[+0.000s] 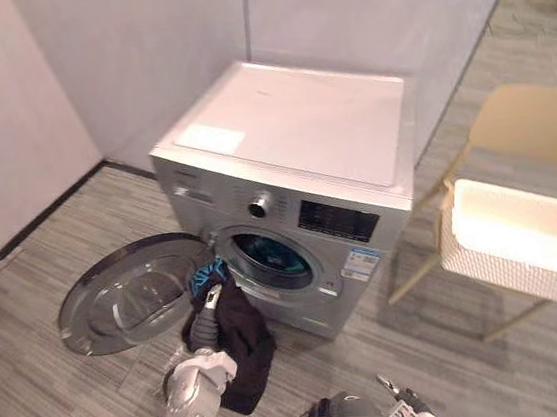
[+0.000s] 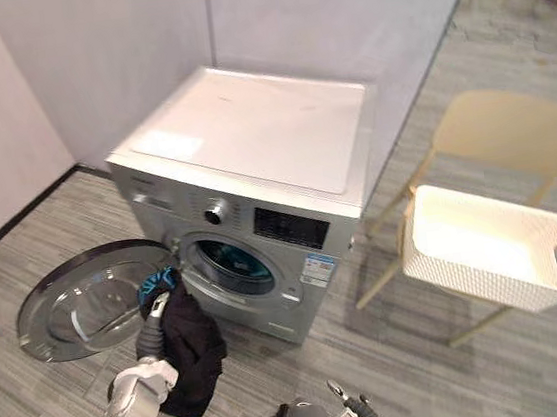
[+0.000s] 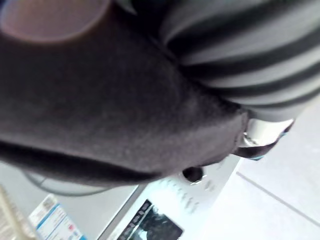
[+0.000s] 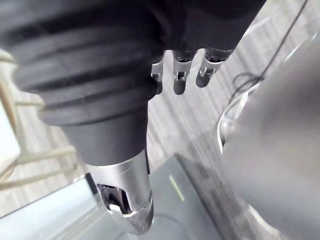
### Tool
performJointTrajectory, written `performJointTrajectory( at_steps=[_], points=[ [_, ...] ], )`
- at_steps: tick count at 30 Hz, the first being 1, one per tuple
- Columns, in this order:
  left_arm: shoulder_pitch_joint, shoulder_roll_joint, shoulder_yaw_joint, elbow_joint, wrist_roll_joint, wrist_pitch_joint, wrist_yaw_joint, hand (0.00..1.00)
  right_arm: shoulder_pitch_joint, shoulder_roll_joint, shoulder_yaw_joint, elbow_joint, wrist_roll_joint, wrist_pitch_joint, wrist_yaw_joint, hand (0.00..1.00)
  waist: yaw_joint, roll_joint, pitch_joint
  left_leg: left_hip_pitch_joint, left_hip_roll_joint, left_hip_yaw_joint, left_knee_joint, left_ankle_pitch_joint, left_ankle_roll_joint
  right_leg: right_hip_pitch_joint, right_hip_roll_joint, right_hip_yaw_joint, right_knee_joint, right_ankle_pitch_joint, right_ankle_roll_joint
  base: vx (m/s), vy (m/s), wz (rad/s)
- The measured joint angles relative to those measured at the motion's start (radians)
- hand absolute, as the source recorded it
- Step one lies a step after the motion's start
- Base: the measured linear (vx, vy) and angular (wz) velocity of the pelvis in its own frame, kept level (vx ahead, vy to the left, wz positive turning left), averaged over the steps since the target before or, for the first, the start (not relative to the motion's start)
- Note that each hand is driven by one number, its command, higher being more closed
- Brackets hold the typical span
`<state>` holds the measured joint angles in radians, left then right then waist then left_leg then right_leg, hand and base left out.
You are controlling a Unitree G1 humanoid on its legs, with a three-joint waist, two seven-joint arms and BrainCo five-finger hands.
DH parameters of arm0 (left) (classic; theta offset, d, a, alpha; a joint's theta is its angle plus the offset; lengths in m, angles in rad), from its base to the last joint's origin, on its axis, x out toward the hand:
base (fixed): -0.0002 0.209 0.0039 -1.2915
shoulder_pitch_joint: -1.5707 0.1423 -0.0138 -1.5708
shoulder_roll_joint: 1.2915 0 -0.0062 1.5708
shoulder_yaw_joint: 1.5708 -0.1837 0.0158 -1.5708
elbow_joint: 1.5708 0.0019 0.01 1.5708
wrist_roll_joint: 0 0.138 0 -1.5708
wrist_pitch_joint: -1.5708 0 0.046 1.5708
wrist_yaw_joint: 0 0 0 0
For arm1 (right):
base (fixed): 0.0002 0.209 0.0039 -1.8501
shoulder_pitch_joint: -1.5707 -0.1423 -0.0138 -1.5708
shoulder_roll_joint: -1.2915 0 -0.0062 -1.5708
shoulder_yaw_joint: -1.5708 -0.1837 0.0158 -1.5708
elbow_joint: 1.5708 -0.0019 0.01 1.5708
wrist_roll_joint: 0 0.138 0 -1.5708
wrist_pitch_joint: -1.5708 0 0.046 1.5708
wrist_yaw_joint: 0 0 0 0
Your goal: Pick up the laundry basket with both hands and put the clothes into the washing machine.
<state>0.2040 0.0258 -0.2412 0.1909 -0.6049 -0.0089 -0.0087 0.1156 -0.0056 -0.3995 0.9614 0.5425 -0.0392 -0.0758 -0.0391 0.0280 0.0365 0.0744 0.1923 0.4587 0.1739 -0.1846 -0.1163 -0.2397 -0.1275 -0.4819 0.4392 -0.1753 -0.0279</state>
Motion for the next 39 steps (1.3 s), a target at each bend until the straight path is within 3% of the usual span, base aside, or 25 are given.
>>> performJointTrajectory(
  at_steps=[1, 3, 5, 6, 7, 8, 10, 13, 15, 16, 17, 18, 19, 20, 21, 22, 27, 30, 32, 33, 35, 39],
  points=[
    [-0.013, -0.01, -0.016, 0.0, 0.0, 0.008, -0.013, 1.0, 0.001, -0.007, -0.01, 0.0, 0.001, -0.001, 0.0, 0.0, -0.005, 0.018, 0.003, 0.029, -0.003, -0.024, -0.047, 0.039, -0.001, 0.005, 0.02, 0.0, -0.018, -0.006, -0.009, 0.33, -0.229, -0.06],
    [-0.015, -0.036, -0.023, -0.001, 0.0, 0.013, -0.02, 1.0, 0.019, -0.008, -0.01, -0.001, 0.002, -0.002, 0.0, 0.0, -0.009, 0.024, 0.01, 0.041, 0.017, -0.041, -0.011, 0.062, 0.001, 0.055, 0.042, -0.006, -0.046, -0.016, -0.023, 0.31, -0.209, 0.02],
    [-0.001, -0.045, -0.033, -0.019, -0.001, 0.014, -0.022, 1.0, 0.037, -0.002, -0.003, -0.002, 0.008, -0.004, 0.0, 0.0, -0.004, 0.019, 0.013, -0.02, 0.084, -0.089, 0.267, 0.068, 0.015, 0.17, 0.072, -0.017, -0.125, -0.023, -0.021, 0.18, -0.147, 0.13],
    [0.005, -0.045, -0.033, -0.033, -0.002, 0.014, -0.023, 1.0, 0.039, -0.004, 0.004, -0.003, 0.01, -0.005, 0.0, 0.0, -0.002, 0.02, 0.017, -0.057, 0.105, -0.113, 0.372, 0.082, 0.038, 0.194, 0.082, -0.014, -0.142, -0.025, -0.02, 0.11, -0.14, -0.1],
    [0.02, -0.048, -0.03, -0.066, -0.003, 0.015, -0.028, 1.0, 0.043, -0.013, 0.012, -0.004, 0.009, -0.005, 0.001, 0.0, 0.012, 0.024, 0.033, -0.144, 0.149, -0.173, 0.588, 0.141, 0.127, 0.24, 0.11, 0.007, -0.166, -0.031, -0.022, 0.08, -0.09, -0.5],
    [0.038, -0.051, -0.028, -0.088, -0.003, 0.016, -0.03, 1.0, 0.045, -0.036, 0.037, -0.004, 0.009, -0.004, 0.0, 0.0, 0.039, 0.047, 0.043, -0.232, 0.171, -0.247, 0.786, 0.173, 0.171, 0.272, 0.134, 0.038, -0.173, -0.046, -0.031, 0.09, -0.047, -0.68],
    [0.078, -0.044, -0.014, -0.102, -0.005, 0.017, -0.03, 1.0, 0.038, -0.049, 0.08, -0.004, 0.007, -0.003, 0.001, 0.0, 0.058, 0.045, 0.043, -0.322, 0.144, -0.306, 0.897, 0.126, 0.133, 0.297, 0.138, 0.087, -0.18, -0.064, -0.035, 0.15, 0.015, -0.82],
    [0.128, -0.042, 0.01, -0.102, -0.005, 0.027, -0.028, 1.0, 0.038, -0.051, 0.103, -0.004, -0.001, 0.004, 0.001, 0.0, 0.082, 0.03, 0.044, -0.398, 0.095, -0.338, 0.75, 0.055, 0.101, 0.319, 0.137, 0.156, -0.228, -0.042, -0.003, 0.22, 0.034, -0.81],
    [0.159, -0.041, 0.028, -0.102, -0.004, 0.034, -0.028, 1.0, 0.032, -0.053, 0.132, -0.006, -0.026, 0.004, 0.003, 0.0, 0.101, 0.013, 0.051, -0.372, 0.035, -0.382, 0.434, 0.037, 0.076, 0.333, 0.127, 0.226, -0.244, -0.032, 0.008, 0.27, 0.11, -0.87],
    [0.165, -0.041, 0.033, -0.101, -0.004, 0.035, -0.029, 1.0, 0.029, -0.052, 0.133, -0.006, -0.044, 0.004, 0.005, 0.0, 0.102, 0.012, 0.052, -0.352, 0.014, -0.396, 0.34, 0.05, 0.064, 0.34, 0.127, 0.242, -0.249, -0.033, 0.018, 0.31, 0.153, -0.8],
    [0.17, -0.039, 0.035, -0.097, -0.004, 0.035, -0.029, 1.0, 0.028, -0.055, 0.132, -0.004, -0.064, 0.004, 0.008, 0.0, 0.101, 0.019, 0.051, -0.307, -0.011, -0.417, 0.183, 0.139, 0.07, 0.35, 0.13, 0.27, -0.247, -0.043, 0.038, 0.32, 0.2, -0.65],
    [0.172, -0.031, 0.039, -0.091, -0.003, 0.035, -0.035, 1.0, 0.027, -0.058, 0.134, -0.001, -0.08, 0.006, 0.009, 0.0, 0.098, 0.028, 0.048, -0.267, -0.01, -0.403, 0.119, 0.181, 0.027, 0.364, 0.133, 0.296, -0.246, -0.057, 0.059, 0.31, 0.215, -0.46],
    [0.171, -0.021, 0.042, -0.082, -0.002, 0.037, -0.04, 1.0, 0.027, -0.054, 0.137, -0.002, -0.082, 0.005, 0.009, 0.0, 0.091, 0.01, 0.047, -0.252, -0.026, -0.398, 0.101, 0.18, 0.028, 0.369, 0.118, 0.301, -0.246, -0.058, 0.061, 0.28, 0.207, -0.3],
    [0.165, 0.007, 0.044, -0.083, -0.001, 0.038, -0.046, 1.0, 0.028, -0.034, 0.152, -0.004, -0.097, 0.004, 0.01, 0.0, 0.091, -0.028, 0.045, -0.234, -0.048, -0.372, 0.068, 0.184, 0.034, 0.367, 0.086, 0.31, -0.247, -0.056, 0.064, 0.24, 0.182, -0.16],
    [0.163, 0.035, 0.044, -0.083, 0.0, 0.038, -0.054, 1.0, 0.029, -0.016, 0.153, -0.005, -0.115, 0.002, 0.015, 0.0, 0.092, -0.043, 0.046, -0.229, -0.07, -0.354, 0.047, 0.186, 0.038, 0.359, 0.061, 0.314, -0.253, -0.057, 0.066, 0.25, 0.195, -0.17],
    [0.163, 0.045, 0.042, -0.084, 0.001, 0.038, -0.064, 1.0, 0.029, -0.012, 0.152, -0.006, -0.118, 0.001, 0.023, 0.0, 0.092, -0.054, 0.045, -0.229, -0.079, -0.35, 0.047, 0.185, 0.043, 0.36, 0.054, 0.314, -0.255, -0.054, 0.07, 0.17, 0.158, -0.08],
    [0.17, 0.055, 0.042, -0.084, 0.001, 0.039, -0.063, 1.0, 0.042, -0.019, 0.153, -0.015, -0.119, 0.0, 0.047, 0.0, 0.096, -0.049, 0.056, -0.215, -0.1, -0.323, 0.051, 0.177, 0.056, 0.358, 0.026, 0.335, -0.252, -0.044, 0.086, 0.02, 0.092, -0.09],
    [0.105, 0.048, 0.016, -0.113, 0.001, 0.033, -0.06, 1.0, 0.035, -0.05, 0.165, -0.03, -0.118, -0.001, 0.048, 0.0, 0.09, -0.017, 0.121, -0.332, -0.066, -0.343, 0.158, 0.137, 0.068, 0.249, 0.046, 0.311, -0.124, -0.088, 0.089, -0.19, 0.016, 0.19],
    [0.062, 0.042, -0.001, -0.148, 0.0, 0.027, -0.056, 1.0, 0.013, -0.078, 0.185, -0.053, -0.116, -0.003, 0.046, 0.0, 0.087, -0.003, 0.17, -0.466, -0.054, -0.374, 0.265, 0.106, 0.072, 0.103, 0.045, 0.303, 0.041, -0.15, 0.09, -0.34, -0.002, 0.2],
    [0.033, 0.042, -0.005, -0.151, 0.0, 0.024, -0.05, 1.0, -0.015, -0.087, 0.206, -0.06, -0.116, -0.002, 0.046, 0.0, 0.088, -0.007, 0.198, -0.534, -0.054, -0.382, 0.31, 0.094, 0.066, 0.02, 0.04, 0.305, 0.132, -0.183, 0.088, -0.4, -0.017, 0.16],
    [-0.036, 0.043, -0.005, -0.133, 0.0, 0.024, -0.019, 1.0, -0.075, -0.081, 0.252, -0.073, -0.105, -0.003, 0.044, 0.0, 0.089, -0.045, 0.266, -0.651, -0.051, -0.399, 0.373, 0.096, 0.064, -0.114, 0.029, 0.302, 0.258, -0.227, 0.072, -0.35, -0.025, 0.17],
    [-0.163, 0.023, -0.004, -0.044, 0.023, 0.024, 0.03, 1.0, -0.139, -0.082, 0.28, -0.14, -0.056, -0.009, 0.028, 0.0, 0.098, -0.057, 0.318, -0.85, -0.032, -0.432, 0.556, 0.065, 0.071, -0.302, 0.026, 0.31, 0.446, -0.274, 0.071, -0.17, 0.005, -0.05]
  ],
)
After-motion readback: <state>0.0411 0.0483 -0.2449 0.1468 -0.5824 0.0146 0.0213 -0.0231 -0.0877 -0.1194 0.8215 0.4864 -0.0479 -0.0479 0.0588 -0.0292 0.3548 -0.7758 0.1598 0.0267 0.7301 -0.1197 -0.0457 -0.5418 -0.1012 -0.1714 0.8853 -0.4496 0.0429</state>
